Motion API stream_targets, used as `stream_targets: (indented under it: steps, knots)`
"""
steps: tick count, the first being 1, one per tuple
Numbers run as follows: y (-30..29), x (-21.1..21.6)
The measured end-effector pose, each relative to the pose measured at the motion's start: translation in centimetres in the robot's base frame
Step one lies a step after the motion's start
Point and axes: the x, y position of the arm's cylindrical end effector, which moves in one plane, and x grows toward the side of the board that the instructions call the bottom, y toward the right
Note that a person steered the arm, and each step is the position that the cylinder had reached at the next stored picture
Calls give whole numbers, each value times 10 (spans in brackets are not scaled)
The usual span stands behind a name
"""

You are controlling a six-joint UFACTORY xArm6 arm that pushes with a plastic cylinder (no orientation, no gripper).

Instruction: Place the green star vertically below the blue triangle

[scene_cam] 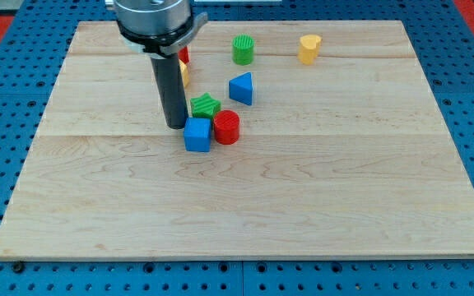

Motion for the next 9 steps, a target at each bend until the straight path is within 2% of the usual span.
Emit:
stream_targets:
  steps: [2,3,4,5,6,7,8,9]
  knots:
    - [49,73]
    - [-8,33]
    - [7,-1]
    - [47,-3]
    - [42,-17]
    - [55,13]
    - [12,8]
    - [-20,-27]
